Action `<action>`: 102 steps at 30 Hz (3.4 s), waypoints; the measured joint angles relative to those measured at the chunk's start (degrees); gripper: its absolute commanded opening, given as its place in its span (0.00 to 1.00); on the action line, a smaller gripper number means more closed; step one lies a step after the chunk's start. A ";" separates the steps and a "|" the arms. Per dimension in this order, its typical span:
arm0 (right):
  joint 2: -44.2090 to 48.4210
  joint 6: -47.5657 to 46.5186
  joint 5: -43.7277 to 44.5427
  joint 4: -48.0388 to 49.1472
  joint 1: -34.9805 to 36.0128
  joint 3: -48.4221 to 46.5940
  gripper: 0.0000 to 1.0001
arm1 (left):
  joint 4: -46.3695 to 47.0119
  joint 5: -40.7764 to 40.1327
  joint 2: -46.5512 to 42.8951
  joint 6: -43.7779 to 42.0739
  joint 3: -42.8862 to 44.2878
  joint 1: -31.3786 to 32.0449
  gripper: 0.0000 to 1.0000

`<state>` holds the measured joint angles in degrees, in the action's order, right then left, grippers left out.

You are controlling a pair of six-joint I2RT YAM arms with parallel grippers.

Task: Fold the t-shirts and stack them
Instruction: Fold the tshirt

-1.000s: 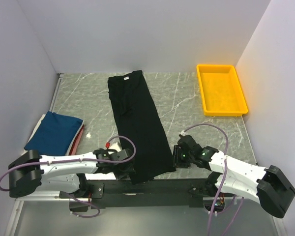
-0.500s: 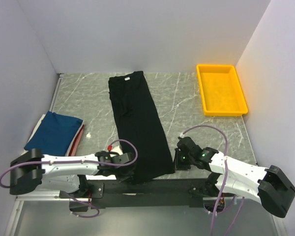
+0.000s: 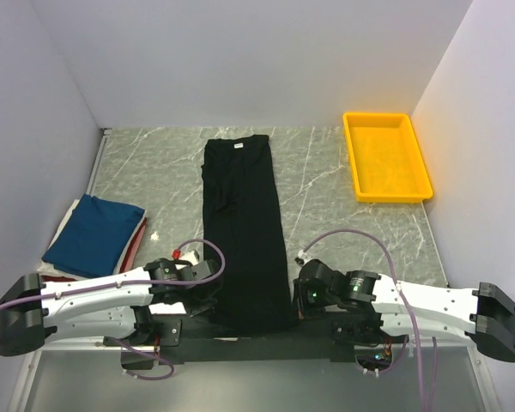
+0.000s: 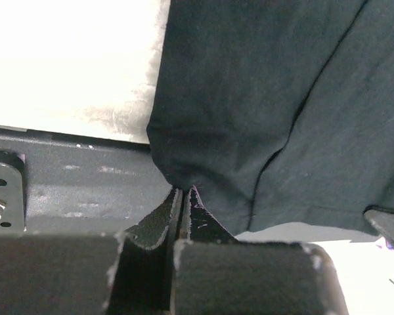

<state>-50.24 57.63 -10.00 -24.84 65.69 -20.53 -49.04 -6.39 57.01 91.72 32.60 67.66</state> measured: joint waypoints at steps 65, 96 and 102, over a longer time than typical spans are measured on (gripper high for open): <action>-53.81 -16.46 -6.51 11.96 -42.21 -45.94 0.58 | 32.92 5.14 33.05 -30.99 21.29 -48.37 0.64; -61.53 -23.06 0.31 5.90 -35.08 -56.41 0.45 | 29.92 7.56 43.85 -37.03 31.61 -43.34 0.02; -65.02 -23.12 0.28 4.83 -37.38 -58.88 0.45 | 29.86 7.54 48.59 -37.53 33.40 -47.04 0.03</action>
<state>-115.26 34.50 -9.72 -20.01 28.32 -79.42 -19.18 1.15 105.60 54.19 66.00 20.62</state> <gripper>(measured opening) 0.455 0.025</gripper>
